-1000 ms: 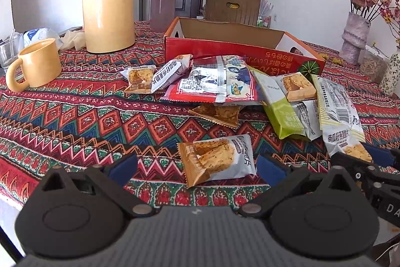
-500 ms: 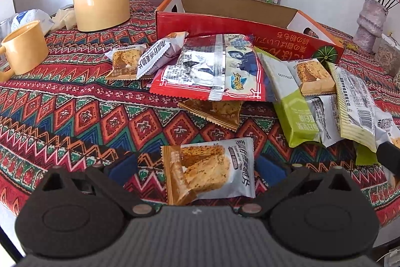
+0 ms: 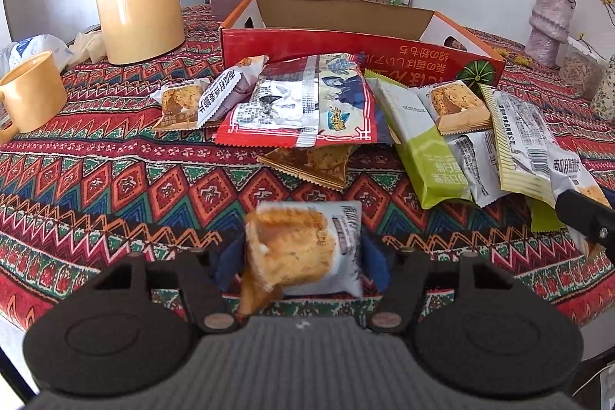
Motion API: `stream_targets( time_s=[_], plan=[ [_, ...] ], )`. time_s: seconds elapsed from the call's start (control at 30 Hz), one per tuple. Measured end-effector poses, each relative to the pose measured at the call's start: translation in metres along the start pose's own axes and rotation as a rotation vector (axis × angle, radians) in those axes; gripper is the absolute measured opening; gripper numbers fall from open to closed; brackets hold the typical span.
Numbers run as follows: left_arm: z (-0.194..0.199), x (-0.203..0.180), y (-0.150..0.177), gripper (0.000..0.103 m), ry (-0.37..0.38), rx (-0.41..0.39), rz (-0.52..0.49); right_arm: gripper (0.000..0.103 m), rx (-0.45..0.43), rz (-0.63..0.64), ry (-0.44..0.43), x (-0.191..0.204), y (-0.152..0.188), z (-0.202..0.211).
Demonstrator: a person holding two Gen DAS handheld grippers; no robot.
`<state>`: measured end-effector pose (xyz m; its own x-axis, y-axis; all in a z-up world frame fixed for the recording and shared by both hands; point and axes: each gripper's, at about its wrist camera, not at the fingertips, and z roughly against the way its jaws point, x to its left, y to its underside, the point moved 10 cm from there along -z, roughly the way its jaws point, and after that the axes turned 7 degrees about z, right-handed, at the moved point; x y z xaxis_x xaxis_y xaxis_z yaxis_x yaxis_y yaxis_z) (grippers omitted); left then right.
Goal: Organize snacks
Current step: 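Carry both cracker packets into the cardboard box and open both grippers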
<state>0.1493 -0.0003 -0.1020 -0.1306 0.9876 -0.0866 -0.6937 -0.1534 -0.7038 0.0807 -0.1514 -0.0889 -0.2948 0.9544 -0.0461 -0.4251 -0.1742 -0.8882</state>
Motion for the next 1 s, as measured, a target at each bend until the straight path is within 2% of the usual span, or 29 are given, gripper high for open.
stream_targets(
  time_s=[0.13, 0.57, 1.0],
  plan=[
    [0.003, 0.002, 0.000, 0.048, 0.009, -0.010, -0.002, 0.042, -0.002, 0.000, 0.001, 0.000, 0.000, 0.000],
    [0.028, 0.011, -0.017, 0.047, 0.020, -0.118, -0.005, 0.042, -0.017, -0.004, 0.007, -0.004, -0.007, -0.001],
    [0.058, 0.014, -0.065, 0.047, 0.055, -0.246, -0.009, 0.042, -0.083, 0.018, 0.019, -0.014, -0.054, -0.018]
  ],
)
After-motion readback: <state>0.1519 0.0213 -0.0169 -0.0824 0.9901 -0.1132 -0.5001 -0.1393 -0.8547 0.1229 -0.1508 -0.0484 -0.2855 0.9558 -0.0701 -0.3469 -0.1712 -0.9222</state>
